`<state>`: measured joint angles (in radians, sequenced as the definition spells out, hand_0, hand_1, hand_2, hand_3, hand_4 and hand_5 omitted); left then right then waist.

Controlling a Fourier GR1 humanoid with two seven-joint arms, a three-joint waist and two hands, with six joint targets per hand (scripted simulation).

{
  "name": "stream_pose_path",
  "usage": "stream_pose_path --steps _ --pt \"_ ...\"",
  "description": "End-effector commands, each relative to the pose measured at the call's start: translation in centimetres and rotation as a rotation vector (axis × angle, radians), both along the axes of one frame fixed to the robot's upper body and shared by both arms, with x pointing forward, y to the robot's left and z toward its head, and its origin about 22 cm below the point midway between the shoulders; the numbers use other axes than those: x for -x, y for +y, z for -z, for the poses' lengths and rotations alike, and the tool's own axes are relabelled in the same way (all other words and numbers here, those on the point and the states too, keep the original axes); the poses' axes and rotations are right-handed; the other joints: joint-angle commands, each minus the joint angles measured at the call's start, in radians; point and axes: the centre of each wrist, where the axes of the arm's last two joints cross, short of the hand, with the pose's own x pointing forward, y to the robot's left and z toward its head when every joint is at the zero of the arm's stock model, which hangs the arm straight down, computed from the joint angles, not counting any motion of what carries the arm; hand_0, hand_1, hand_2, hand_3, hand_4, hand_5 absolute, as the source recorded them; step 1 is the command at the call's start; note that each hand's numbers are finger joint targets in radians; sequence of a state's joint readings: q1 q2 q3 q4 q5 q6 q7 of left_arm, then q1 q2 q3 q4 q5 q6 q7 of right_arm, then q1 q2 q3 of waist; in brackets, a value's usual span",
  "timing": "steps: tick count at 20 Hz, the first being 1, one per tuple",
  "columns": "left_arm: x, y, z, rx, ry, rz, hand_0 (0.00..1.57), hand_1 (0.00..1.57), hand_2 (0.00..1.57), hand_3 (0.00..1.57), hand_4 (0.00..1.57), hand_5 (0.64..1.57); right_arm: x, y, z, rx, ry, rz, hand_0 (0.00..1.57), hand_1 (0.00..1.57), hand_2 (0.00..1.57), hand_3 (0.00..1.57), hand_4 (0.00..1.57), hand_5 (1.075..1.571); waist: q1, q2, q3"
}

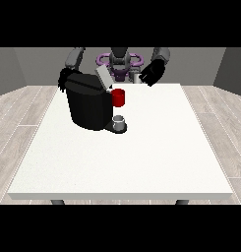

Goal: Insert the coffee pod into the coffee machine and close the lid

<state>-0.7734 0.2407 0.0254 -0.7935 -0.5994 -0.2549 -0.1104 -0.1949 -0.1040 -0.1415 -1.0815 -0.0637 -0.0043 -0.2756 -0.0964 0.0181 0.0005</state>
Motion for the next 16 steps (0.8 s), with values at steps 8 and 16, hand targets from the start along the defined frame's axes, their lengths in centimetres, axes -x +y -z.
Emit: stream_pose_path --steps 8,16 --pt "-2.4 -1.3 -7.9 0.072 -0.088 -0.058 1.46 1.46 1.45 1.33 0.62 1.571 -1.3 -0.1 -0.8 -0.045 -0.059 -0.035 0.0 0.0 0.0 0.0 0.26 1.571 -0.055 0.074 -0.0003" --pt "-3.3 -0.6 -11.3 0.118 -0.212 -0.104 1.45 1.45 1.47 1.36 0.65 1.571 -3.4 -0.6 -3.0 -0.04 -0.231 -0.195 0.0 0.0 0.0 0.0 0.0 1.571 -0.092 0.251 -0.0001"
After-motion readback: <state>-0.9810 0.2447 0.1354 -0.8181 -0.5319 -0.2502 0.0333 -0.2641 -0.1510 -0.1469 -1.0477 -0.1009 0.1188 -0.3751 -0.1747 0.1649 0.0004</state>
